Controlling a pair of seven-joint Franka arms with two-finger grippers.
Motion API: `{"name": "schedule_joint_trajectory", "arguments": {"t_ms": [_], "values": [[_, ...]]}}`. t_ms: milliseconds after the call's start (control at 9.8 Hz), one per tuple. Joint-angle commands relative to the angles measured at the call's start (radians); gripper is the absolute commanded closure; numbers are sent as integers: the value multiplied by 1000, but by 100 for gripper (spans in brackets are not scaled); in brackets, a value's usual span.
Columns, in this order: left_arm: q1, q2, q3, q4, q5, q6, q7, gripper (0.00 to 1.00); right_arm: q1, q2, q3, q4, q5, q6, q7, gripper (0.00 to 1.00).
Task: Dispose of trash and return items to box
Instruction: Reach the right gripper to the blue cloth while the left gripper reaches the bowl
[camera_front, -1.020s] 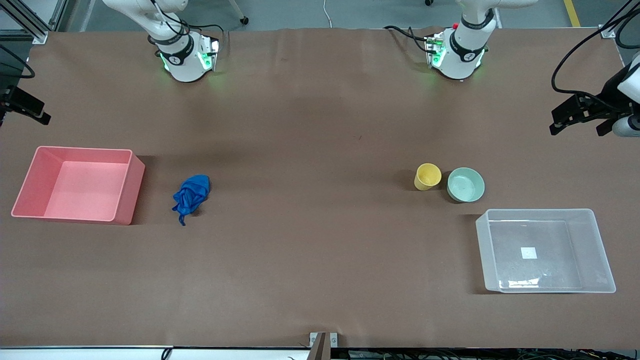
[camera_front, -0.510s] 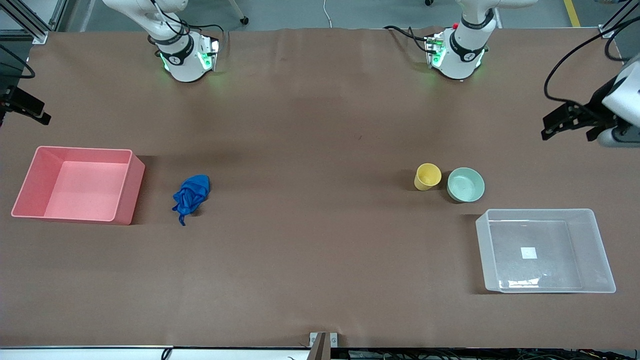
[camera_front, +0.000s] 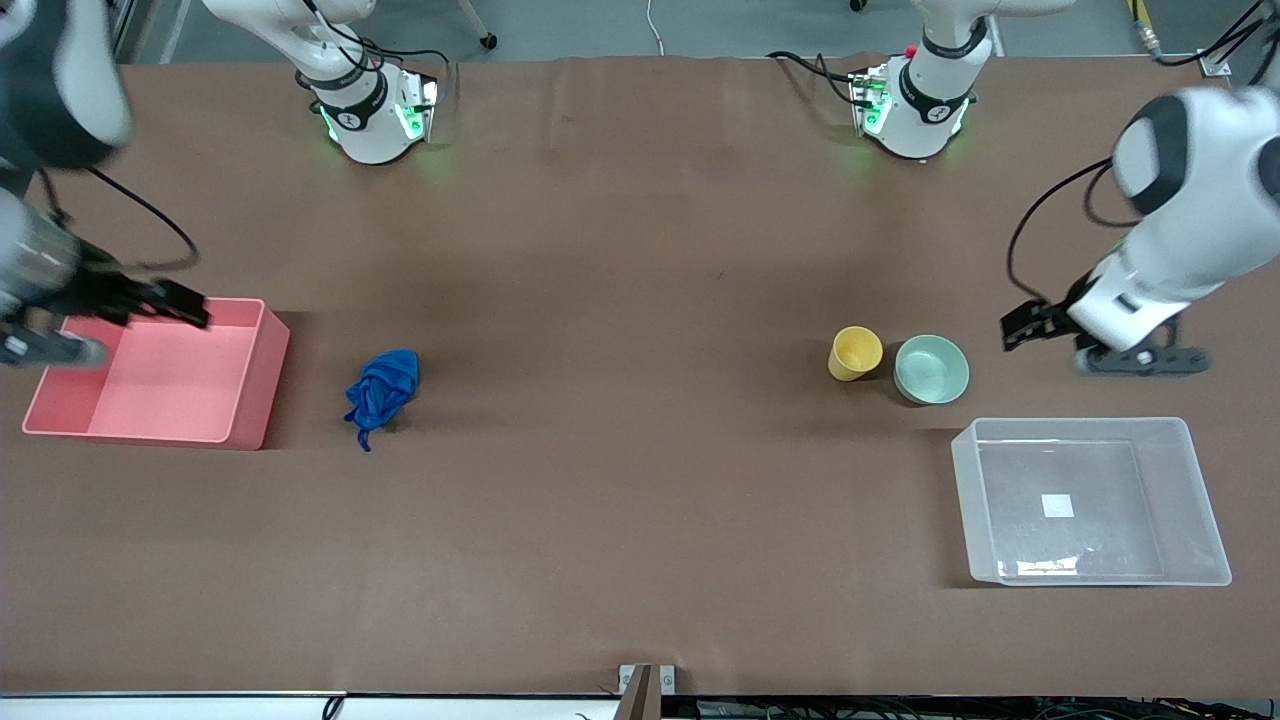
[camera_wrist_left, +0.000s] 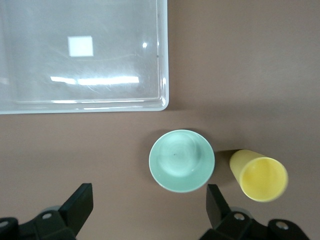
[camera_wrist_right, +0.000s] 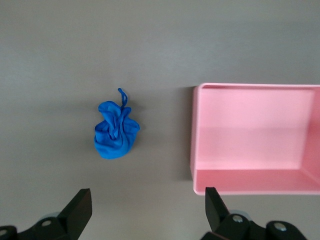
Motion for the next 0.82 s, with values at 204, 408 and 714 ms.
{"name": "schedule_joint_trajectory", "arguments": {"t_ms": [204, 408, 714], "values": [[4, 173, 7, -192, -5, 327, 14, 1, 123, 228, -5, -73, -6, 281, 99, 0], [5, 238, 5, -224, -4, 437, 14, 3, 122, 253, -5, -212, -17, 517, 98, 0], [8, 290, 3, -220, -10, 493, 8, 67, 125, 268, -5, -337, -17, 658, 96, 0]]}}
